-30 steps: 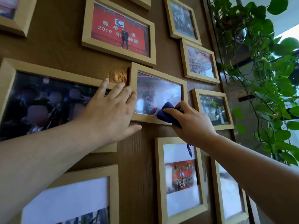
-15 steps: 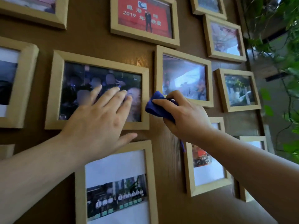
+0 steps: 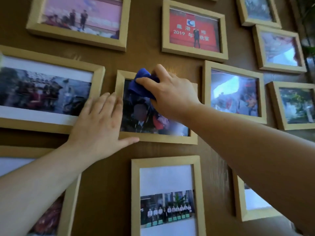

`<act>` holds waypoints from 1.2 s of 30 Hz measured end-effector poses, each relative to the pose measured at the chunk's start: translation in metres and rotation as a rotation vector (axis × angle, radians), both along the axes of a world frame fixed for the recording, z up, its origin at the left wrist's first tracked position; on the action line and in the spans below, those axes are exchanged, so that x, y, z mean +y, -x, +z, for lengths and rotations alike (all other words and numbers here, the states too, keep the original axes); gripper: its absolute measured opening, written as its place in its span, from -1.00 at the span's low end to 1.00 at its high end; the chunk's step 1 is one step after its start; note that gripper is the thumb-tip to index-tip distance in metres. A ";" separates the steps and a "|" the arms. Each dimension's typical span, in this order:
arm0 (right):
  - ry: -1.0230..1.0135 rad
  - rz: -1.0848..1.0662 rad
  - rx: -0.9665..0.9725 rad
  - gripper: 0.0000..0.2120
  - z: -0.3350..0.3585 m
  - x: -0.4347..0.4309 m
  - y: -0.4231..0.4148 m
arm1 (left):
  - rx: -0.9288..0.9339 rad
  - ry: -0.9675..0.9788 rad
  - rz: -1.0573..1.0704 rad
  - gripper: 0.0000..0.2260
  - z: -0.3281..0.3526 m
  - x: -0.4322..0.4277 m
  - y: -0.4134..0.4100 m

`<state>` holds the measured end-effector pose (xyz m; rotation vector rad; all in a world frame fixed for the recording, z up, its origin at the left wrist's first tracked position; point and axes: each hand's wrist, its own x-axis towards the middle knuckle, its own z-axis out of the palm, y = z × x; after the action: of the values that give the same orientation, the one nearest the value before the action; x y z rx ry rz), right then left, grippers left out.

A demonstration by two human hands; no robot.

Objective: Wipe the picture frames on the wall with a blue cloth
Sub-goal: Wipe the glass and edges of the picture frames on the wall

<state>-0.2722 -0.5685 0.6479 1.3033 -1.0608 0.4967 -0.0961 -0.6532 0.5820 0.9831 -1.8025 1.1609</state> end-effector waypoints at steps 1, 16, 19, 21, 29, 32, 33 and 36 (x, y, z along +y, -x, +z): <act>-0.008 0.007 -0.009 -0.55 0.004 -0.004 -0.005 | 0.007 -0.009 0.004 0.02 0.000 -0.002 0.000; -0.029 -0.170 0.112 -0.50 0.005 -0.022 0.025 | 0.046 -0.036 -0.071 -0.09 -0.003 -0.017 0.000; -0.045 -0.248 0.091 -0.48 0.001 -0.004 0.060 | 0.042 -0.024 -0.083 -0.08 -0.003 -0.017 0.000; -0.045 -0.282 0.081 -0.47 -0.003 0.008 0.080 | 0.042 -0.019 -0.082 -0.08 -0.004 -0.018 0.000; -0.071 -0.250 0.063 -0.40 -0.007 -0.003 0.055 | 0.054 0.016 -0.109 -0.10 -0.006 -0.022 0.000; -0.062 -0.213 0.126 -0.45 -0.003 -0.020 0.020 | 0.055 0.020 -0.096 -0.10 -0.006 -0.023 0.001; -0.059 -0.201 0.148 -0.46 -0.001 -0.026 0.009 | 0.058 0.023 -0.095 -0.11 -0.006 -0.023 0.001; -0.063 -0.143 0.161 -0.48 0.002 -0.036 -0.013 | 0.062 0.022 -0.084 -0.12 -0.005 -0.021 0.001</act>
<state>-0.2594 -0.6042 0.6495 1.2897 -1.0326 0.2486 -0.0970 -0.6747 0.5768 0.9122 -1.7621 1.0849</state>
